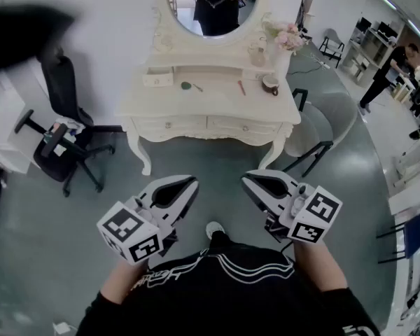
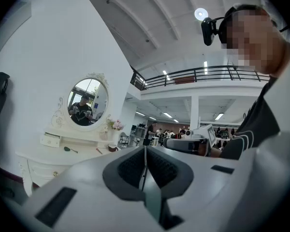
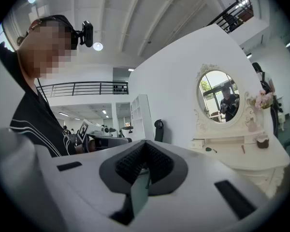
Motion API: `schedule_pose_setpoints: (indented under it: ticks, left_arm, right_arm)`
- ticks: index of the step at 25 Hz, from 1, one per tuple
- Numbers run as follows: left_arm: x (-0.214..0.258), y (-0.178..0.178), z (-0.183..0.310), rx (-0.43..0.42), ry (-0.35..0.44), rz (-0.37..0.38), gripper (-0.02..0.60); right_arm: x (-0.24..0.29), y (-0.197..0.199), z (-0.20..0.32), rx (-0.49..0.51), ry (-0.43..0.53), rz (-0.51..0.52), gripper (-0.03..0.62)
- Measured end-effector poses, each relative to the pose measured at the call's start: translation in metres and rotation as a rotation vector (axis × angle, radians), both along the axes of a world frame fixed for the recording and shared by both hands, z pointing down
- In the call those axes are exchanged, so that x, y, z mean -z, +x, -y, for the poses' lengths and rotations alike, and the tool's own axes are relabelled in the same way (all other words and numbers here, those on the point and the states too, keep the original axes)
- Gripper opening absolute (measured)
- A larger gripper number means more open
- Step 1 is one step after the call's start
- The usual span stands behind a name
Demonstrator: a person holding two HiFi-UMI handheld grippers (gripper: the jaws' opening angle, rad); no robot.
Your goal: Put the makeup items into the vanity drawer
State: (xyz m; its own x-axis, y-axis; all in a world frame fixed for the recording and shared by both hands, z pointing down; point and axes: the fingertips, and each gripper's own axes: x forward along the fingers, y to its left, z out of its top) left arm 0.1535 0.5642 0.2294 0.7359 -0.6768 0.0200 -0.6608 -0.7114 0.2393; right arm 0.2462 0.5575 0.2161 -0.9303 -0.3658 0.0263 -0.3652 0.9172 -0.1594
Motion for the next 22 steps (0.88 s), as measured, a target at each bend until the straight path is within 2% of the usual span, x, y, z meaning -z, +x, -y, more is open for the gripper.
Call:
schedule_pose_setpoints:
  ticks: [8,10,12,19,22]
  left_arm:
    - [-0.003,-0.007,0.002,0.009,0.002,0.007,0.032]
    - [-0.007,-0.009,0.01,0.012,-0.004,0.01,0.032]
    - [-0.01,-0.01,0.018,0.015,-0.011,0.011,0.032]
    - [-0.024,-0.008,0.067,0.032,-0.039,0.019,0.032]
    - [-0.034,-0.008,0.1,0.044,-0.053,0.023,0.032]
  right_arm:
    - [-0.009,0.001,0.009,-0.052,-0.008,-0.038,0.038]
    - [-0.013,0.0,0.018,-0.053,-0.015,-0.049,0.158]
    - [-0.019,0.0,0.029,-0.064,-0.019,-0.065,0.214]
    - [-0.037,0.009,0.084,-0.084,-0.041,-0.057,0.263]
    - [-0.046,0.012,0.12,-0.073,-0.074,-0.018,0.267]
